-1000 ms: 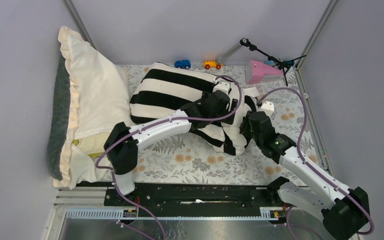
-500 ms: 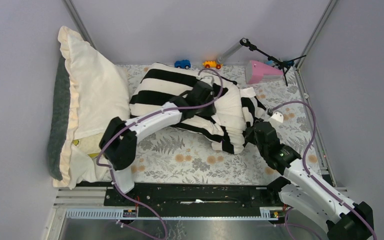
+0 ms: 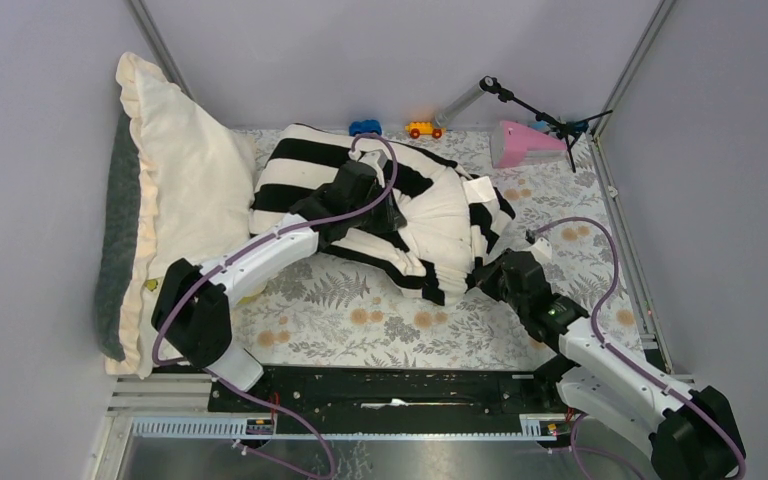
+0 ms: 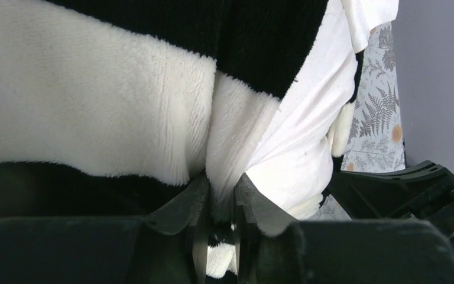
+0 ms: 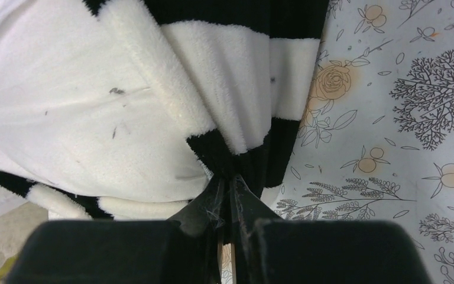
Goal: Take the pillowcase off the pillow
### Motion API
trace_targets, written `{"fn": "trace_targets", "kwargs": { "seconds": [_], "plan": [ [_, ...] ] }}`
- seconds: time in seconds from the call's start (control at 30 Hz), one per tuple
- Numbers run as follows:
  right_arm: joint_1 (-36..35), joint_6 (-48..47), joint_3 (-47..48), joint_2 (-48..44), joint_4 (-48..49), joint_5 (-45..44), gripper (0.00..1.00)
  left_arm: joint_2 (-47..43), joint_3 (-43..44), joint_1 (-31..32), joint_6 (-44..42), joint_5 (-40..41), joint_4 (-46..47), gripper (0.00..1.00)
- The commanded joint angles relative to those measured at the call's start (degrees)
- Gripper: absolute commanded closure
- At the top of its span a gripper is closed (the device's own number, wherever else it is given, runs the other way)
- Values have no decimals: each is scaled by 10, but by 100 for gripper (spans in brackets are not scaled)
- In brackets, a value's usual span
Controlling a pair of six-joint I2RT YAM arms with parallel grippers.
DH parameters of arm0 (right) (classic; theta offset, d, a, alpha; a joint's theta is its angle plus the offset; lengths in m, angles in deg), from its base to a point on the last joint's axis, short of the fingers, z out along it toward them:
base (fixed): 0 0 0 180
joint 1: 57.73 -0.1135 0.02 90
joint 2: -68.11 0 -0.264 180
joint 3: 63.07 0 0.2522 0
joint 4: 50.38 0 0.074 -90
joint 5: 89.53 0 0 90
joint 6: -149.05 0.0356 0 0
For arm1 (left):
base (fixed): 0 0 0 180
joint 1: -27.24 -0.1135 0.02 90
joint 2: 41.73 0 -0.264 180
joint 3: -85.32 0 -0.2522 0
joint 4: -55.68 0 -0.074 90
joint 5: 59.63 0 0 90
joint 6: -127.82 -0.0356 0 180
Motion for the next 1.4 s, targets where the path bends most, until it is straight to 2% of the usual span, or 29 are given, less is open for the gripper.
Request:
{"fn": "trace_targets", "kwargs": {
  "seconds": [0.0, 0.1, 0.23, 0.3, 0.33, 0.4, 0.5, 0.63, 0.73, 0.87, 1.0, 1.1, 1.23, 1.37],
  "plan": [
    [13, -67, -6, -15, -49, 6, 95, -54, 23, -12, -45, 52, -22, 77],
    [13, -108, 0, -36, -36, 30, 93, -86, 27, 20, -64, 101, -52, 64],
    [13, -133, -6, -57, -24, 50, 92, -138, 2, 39, -65, 105, -53, 39],
    [13, -136, -15, -74, -16, 53, 100, -160, -9, 42, -66, 79, -40, 31],
    [13, -134, -18, -85, -15, 52, 100, -171, -17, 41, -66, 41, -22, 24],
    [13, -133, -27, -108, -1, 59, 100, -193, -25, 34, -62, -23, 8, 19],
    [13, -134, -39, -143, 16, 64, 100, -226, -26, 31, -36, -28, 30, 3],
    [13, -127, -44, -162, 17, 60, 100, -262, -69, 28, 16, 25, 94, 1],
    [13, -122, -44, -156, 17, 72, 100, -244, -73, 29, 45, 36, 110, 1],
    [13, -116, -47, -152, 17, 87, 100, -165, -11, 65, 50, 51, 57, 1],
    [13, -116, -53, -157, 18, 84, 100, -105, 30, 119, 44, 129, 35, 1],
    [13, -119, -56, -158, 17, 86, 100, -63, 54, 127, 31, 161, 21, 1],
    [13, -122, -60, -158, 17, 89, 100, 4, 100, 144, 23, 166, 5, 1],
    [13, -120, -66, -161, 17, 95, 100, 88, 179, 185, 62, 230, -33, 1]
  ]
}}
